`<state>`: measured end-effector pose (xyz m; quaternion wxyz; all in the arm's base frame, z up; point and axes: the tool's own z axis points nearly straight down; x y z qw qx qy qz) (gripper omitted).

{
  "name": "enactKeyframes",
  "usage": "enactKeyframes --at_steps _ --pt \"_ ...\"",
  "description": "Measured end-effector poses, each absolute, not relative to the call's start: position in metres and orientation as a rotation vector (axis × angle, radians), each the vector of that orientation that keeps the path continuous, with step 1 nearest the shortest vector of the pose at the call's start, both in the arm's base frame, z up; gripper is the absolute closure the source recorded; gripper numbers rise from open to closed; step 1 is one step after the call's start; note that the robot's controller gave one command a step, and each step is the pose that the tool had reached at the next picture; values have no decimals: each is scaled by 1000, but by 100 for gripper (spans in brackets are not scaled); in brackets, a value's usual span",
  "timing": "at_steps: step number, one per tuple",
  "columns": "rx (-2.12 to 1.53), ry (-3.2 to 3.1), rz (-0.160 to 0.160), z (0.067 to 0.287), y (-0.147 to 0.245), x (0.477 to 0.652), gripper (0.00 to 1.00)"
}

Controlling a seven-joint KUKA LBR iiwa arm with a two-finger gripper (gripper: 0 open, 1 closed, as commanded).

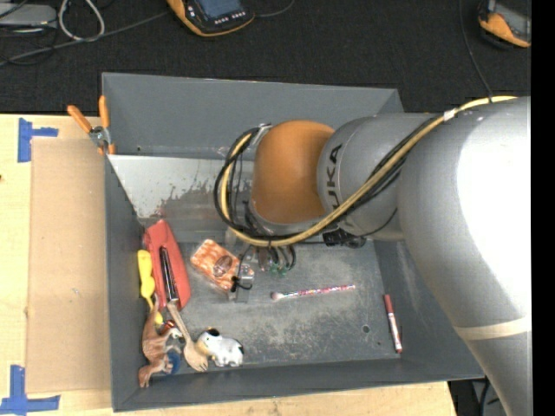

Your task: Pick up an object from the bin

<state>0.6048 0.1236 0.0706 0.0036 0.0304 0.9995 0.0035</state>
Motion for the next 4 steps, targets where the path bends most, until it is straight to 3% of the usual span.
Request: enactKeyframes --at_steps 1,2,3,4 --pt "97 3136 11 70 123 604 100" --pt "98 3136 11 70 123 604 100" --pt "89 3141 9 140 128 599 100" --pt "-138 3135 10 234 125 590 100"
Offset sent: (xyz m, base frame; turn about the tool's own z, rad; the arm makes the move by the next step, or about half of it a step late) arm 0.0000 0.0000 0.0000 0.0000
